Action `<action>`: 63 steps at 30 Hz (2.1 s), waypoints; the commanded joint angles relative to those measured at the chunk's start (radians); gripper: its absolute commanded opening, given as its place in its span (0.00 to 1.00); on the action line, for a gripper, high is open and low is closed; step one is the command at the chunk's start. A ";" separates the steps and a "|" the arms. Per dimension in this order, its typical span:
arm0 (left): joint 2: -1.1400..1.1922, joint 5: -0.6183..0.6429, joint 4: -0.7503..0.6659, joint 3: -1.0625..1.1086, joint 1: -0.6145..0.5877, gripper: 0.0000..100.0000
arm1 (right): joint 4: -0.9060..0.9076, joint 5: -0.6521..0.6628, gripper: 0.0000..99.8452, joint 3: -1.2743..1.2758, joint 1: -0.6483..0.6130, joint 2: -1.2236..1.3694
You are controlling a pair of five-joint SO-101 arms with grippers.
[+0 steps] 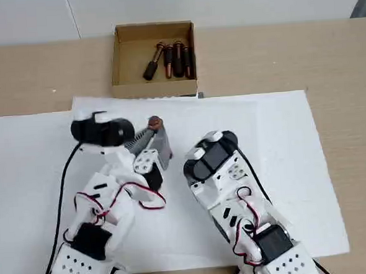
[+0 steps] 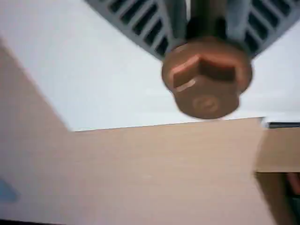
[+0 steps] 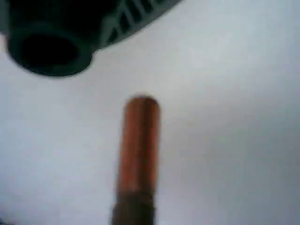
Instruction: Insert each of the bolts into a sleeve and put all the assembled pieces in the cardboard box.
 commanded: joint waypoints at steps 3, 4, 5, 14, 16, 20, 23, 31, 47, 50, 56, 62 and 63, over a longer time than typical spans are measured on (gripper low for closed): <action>-0.080 0.080 -0.038 0.007 0.037 0.01 | -0.041 -0.005 0.00 0.000 -0.047 -0.013; -0.086 0.086 -0.038 0.007 0.035 0.01 | -0.041 -0.003 0.00 0.000 -0.053 -0.013; -0.091 0.089 -0.038 0.007 0.034 0.01 | -0.041 -0.003 0.00 0.000 -0.058 -0.013; -0.118 0.157 -0.058 0.008 0.017 0.01 | -0.041 0.044 0.00 0.000 -0.073 -0.013; -0.118 0.155 -0.057 0.008 -0.002 0.01 | -0.042 0.063 0.00 -0.002 -0.073 -0.013; -0.118 0.155 -0.055 0.019 -0.009 0.01 | -0.042 0.068 0.00 -0.008 -0.073 -0.013; -0.118 0.158 -0.058 0.042 -0.002 0.01 | -0.073 0.068 0.00 -0.008 -0.073 -0.013; -0.118 0.158 -0.083 0.068 -0.002 0.01 | -0.101 0.068 0.00 -0.002 -0.073 -0.013; -0.114 0.160 -0.137 0.073 0.017 0.01 | -0.102 0.069 0.00 0.002 -0.073 -0.013; -0.117 0.160 -0.137 0.093 0.057 0.01 | -0.102 0.074 0.00 0.002 -0.073 -0.013; -0.117 0.157 -0.138 0.107 0.069 0.01 | -0.104 0.133 0.00 0.000 -0.073 -0.013; -0.117 0.155 -0.135 0.116 0.075 0.01 | -0.104 0.133 0.00 0.000 -0.073 -0.013; -0.117 0.155 -0.126 0.117 0.075 0.01 | -0.104 0.133 0.00 0.000 -0.073 -0.013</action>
